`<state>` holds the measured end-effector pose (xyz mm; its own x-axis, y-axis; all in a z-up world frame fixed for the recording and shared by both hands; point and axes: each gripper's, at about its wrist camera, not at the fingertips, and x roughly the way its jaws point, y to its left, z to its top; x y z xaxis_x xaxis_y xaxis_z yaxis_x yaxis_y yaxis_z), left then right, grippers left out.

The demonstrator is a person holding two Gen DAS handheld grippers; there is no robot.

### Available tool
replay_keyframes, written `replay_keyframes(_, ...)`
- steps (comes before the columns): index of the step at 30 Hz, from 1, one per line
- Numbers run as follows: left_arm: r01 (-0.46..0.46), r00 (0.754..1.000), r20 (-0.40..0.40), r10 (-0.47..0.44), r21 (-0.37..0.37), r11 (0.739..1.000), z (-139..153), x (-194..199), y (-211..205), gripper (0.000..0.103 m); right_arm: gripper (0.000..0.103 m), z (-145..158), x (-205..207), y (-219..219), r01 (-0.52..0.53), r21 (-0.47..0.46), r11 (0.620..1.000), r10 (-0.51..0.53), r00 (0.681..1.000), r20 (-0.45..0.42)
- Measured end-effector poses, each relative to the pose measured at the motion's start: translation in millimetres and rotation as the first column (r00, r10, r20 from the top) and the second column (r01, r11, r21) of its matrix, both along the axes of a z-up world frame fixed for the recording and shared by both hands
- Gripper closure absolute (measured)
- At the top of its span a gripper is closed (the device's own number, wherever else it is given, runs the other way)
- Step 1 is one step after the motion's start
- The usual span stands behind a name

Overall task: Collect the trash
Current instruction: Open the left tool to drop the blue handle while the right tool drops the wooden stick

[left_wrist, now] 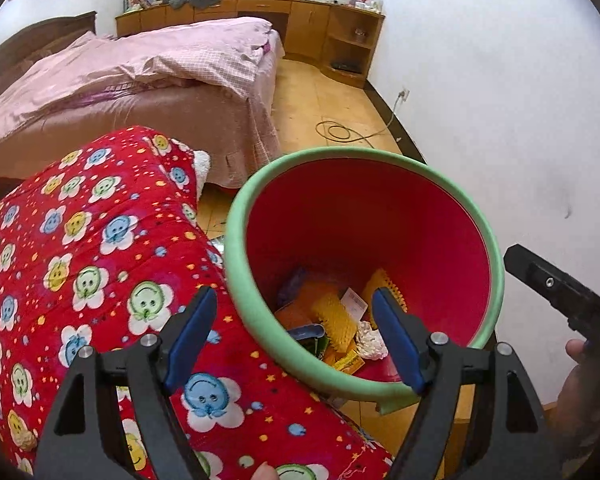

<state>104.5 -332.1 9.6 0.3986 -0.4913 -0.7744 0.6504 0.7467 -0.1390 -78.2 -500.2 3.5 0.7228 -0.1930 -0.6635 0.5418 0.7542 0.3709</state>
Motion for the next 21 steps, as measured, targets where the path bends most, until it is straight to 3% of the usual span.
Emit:
replay_keyframes(14, -0.118, 0.993, -0.005, 0.118, -0.009, 0.993, 6, 8, 29, 0.024, 0.024, -5, 36, 14, -0.117, 0.001, 0.993, 0.117, 0.993, -0.008)
replay_keyframes(21, -0.158, 0.987, 0.001, 0.158, -0.019, 0.987, 13, 10, 46, 0.024, 0.016, -2, 44, 23, -0.146, -0.009, 0.989, 0.146, 0.989, 0.007)
